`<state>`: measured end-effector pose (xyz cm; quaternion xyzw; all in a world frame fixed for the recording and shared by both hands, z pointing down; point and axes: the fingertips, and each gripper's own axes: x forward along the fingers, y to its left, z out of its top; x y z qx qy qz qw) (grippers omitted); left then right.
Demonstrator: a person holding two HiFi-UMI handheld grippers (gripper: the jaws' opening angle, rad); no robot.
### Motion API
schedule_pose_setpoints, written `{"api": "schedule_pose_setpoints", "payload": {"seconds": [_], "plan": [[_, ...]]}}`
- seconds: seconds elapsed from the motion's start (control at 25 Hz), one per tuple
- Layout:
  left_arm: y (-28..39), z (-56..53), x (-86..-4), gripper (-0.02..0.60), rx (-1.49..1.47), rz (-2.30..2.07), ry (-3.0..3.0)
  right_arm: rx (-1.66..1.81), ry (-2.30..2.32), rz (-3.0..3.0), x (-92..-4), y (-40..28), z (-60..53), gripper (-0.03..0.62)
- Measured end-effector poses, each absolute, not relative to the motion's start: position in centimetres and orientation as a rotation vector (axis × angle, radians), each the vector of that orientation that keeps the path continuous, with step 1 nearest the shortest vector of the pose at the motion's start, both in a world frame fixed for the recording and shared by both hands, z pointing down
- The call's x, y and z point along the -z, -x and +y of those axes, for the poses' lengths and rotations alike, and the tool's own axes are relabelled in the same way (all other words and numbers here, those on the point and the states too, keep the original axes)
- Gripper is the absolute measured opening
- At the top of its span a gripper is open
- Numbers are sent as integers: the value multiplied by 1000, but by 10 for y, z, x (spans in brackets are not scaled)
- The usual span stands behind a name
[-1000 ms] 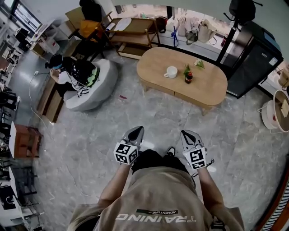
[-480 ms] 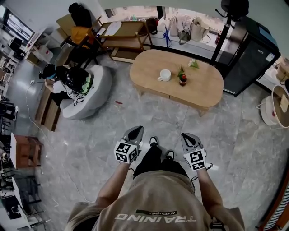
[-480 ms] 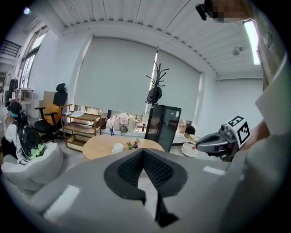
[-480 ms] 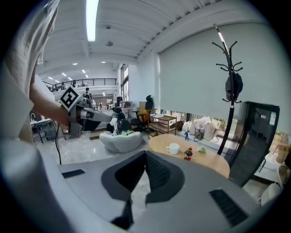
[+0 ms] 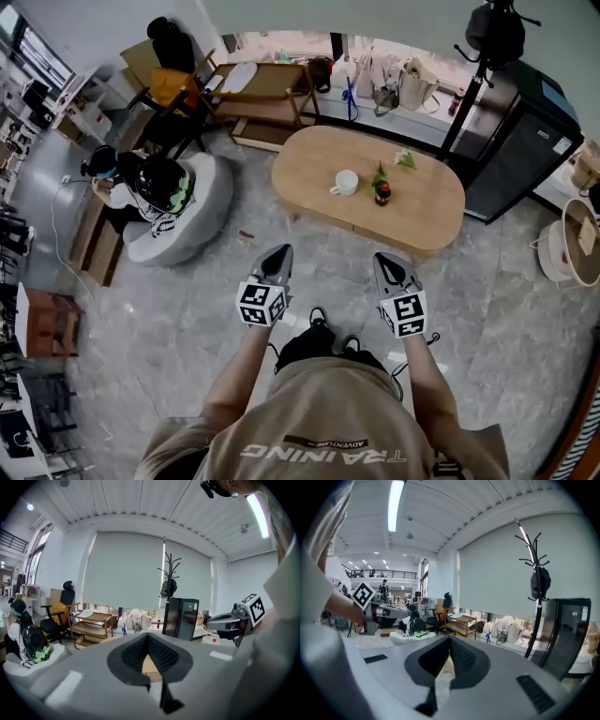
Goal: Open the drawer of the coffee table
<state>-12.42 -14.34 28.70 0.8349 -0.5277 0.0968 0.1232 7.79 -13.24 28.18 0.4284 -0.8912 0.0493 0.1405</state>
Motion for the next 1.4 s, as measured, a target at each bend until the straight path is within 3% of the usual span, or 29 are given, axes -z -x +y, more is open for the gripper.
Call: {"api": "schedule_pose_setpoints", "payload": {"seconds": [0.28,0.72,1.4], "plan": [[145,-185,-301,-3,-267,-1613,-2453,-86,-1269,-2587,-289,-64,-181,5],[166,-238,-423,-3,-228,-1647,-2454,-64,-1317,-2568,-422,-57,-236,5],[192,-325,-715,-3,-249,-1736,-2581,178,-1427,-2679,-668,-21,-309,5]]}}
